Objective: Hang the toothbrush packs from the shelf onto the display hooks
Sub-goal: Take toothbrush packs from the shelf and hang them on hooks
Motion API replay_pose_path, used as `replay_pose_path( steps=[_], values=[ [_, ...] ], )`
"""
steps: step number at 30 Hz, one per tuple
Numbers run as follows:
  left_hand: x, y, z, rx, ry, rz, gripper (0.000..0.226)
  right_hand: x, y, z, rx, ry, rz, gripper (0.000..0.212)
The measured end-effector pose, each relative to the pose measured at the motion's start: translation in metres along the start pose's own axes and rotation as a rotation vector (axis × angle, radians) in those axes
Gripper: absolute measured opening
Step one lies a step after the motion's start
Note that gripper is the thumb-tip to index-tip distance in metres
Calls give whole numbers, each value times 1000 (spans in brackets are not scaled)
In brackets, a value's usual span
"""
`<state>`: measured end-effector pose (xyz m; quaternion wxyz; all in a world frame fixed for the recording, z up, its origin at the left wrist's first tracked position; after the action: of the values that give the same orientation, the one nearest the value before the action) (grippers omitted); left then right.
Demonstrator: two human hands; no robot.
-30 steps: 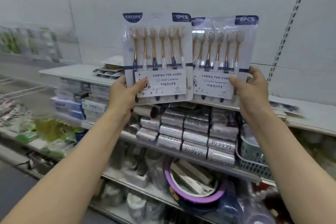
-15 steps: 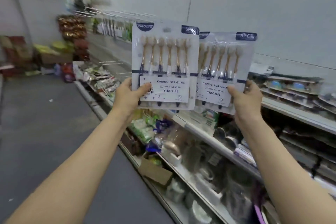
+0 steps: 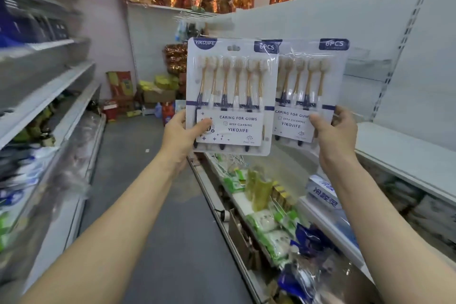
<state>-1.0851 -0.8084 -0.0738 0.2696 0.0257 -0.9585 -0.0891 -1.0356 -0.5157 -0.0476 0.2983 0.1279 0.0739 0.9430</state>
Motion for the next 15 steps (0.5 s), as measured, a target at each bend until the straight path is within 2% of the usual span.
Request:
replay_pose_path(
  steps=[7,15],
  values=[
    [126,-85,75,23,-12,-77,30,97,165,-60,-15,25,38,39],
    [296,-187,172,-24,-18,-59,28,183,347,-129,7,-1,-9,42]
  ],
)
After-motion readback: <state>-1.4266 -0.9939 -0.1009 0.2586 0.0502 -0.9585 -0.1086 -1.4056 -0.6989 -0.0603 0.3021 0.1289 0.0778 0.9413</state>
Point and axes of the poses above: each hand's wrist, its own x-axis towards the middle knuckle, its own y-axis out of the palm, z = x × y, the point moved 2 cm from there along x, towards the middle knuckle, and after that the axes turned 11 degrees about y, right-handed, at the moved point
